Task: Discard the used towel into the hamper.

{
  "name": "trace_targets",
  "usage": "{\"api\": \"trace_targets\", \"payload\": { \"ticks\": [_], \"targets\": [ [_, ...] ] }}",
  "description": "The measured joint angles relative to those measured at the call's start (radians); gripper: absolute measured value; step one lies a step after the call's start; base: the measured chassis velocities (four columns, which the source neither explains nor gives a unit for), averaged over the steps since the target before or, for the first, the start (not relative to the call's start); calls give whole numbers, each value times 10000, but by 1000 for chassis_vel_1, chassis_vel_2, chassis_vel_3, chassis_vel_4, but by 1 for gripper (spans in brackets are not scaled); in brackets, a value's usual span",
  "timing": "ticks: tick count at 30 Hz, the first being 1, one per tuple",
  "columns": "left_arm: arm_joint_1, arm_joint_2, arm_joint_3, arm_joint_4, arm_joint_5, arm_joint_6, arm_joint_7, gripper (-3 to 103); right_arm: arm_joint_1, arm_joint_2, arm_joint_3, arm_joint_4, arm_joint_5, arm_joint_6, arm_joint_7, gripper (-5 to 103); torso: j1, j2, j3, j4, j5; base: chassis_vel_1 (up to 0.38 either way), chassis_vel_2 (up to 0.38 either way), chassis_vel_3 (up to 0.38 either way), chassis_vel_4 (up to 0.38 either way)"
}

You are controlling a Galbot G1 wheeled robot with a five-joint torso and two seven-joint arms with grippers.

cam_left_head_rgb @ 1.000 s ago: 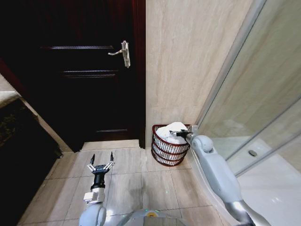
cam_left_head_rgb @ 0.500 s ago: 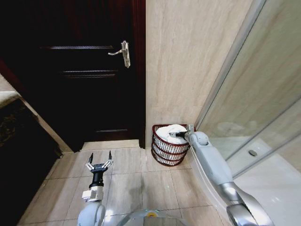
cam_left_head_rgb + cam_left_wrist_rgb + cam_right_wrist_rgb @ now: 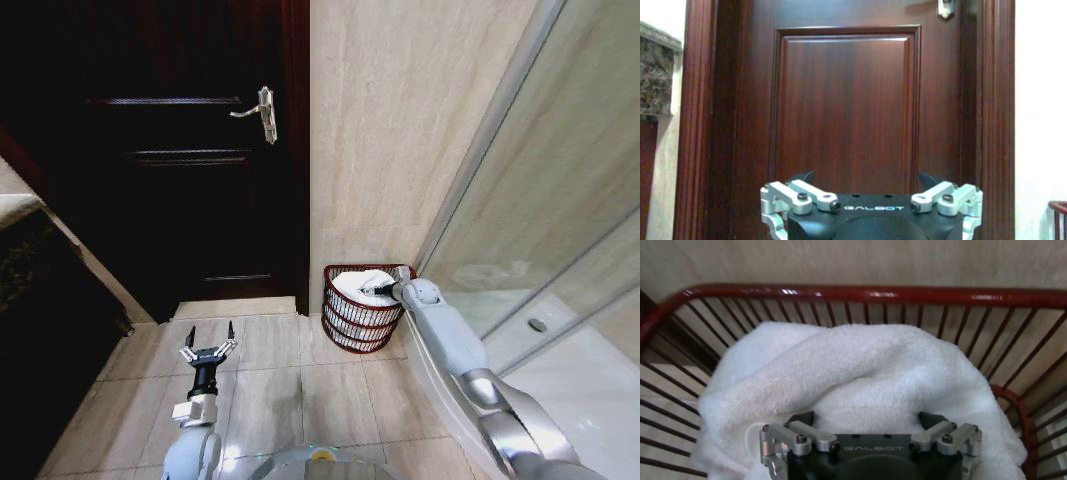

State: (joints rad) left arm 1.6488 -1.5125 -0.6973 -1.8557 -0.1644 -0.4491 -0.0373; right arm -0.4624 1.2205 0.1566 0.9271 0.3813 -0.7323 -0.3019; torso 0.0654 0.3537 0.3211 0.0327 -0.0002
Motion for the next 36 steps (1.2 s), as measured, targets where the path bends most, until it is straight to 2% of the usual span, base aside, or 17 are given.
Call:
{"api": "trace_targets", "payload": {
  "ticks": [7,13,17,25,26,28,29,32,33,35,36],
  "targets": [
    [51,-27,7,0,11,15,2,100,230,241,193,-819,-441,7,-220,100,0,0,0,0,1,0,0,0,0],
    [36,-10,-18,-45,22,-16,3,100,154,317,390,-860,-609,19,-130,100,0,0,0,0,1,0,0,0,0],
    [38,-12,-12,-125,51,-16,6,100,-32,275,517,-228,-60,14,404,100,1,-1,3,0,5,0,0,0,0],
    [225,-98,81,-301,154,-92,15,100,-852,-383,874,2913,1237,75,1893,100,1,-1,3,-1,2,0,0,0,0],
    [225,-98,81,-301,154,-92,15,100,-852,-383,874,2913,1237,75,1893,100,1,-1,3,-1,2,0,0,0,0],
    [274,-96,65,-329,146,-145,15,100,-1464,-581,997,4171,1478,619,2800,100,1,-1,2,0,0,0,0,0,0],
    [274,-96,65,-329,146,-145,15,100,-1464,-581,997,4171,1478,619,2800,100,1,-1,2,0,0,0,0,0,0],
    [317,-109,73,-330,135,-214,11,100,-2993,-580,1390,6271,1452,1627,3959,100,1,0,0,1,-1,0,0,0,0],
    [317,-109,73,-330,135,-214,11,100,-2993,-580,1390,6271,1452,1627,3959,100,1,0,0,1,-1,0,0,0,0],
    [317,-97,89,-329,101,-223,9,100,-4261,-449,1779,7441,960,2461,4160,100,0,0,0,0,2,0,0,0,0],
    [317,-97,89,-329,101,-223,9,100,-4261,-449,1779,7441,960,2461,4160,100,0,0,0,0,2,0,0,0,0]
  ]
}}
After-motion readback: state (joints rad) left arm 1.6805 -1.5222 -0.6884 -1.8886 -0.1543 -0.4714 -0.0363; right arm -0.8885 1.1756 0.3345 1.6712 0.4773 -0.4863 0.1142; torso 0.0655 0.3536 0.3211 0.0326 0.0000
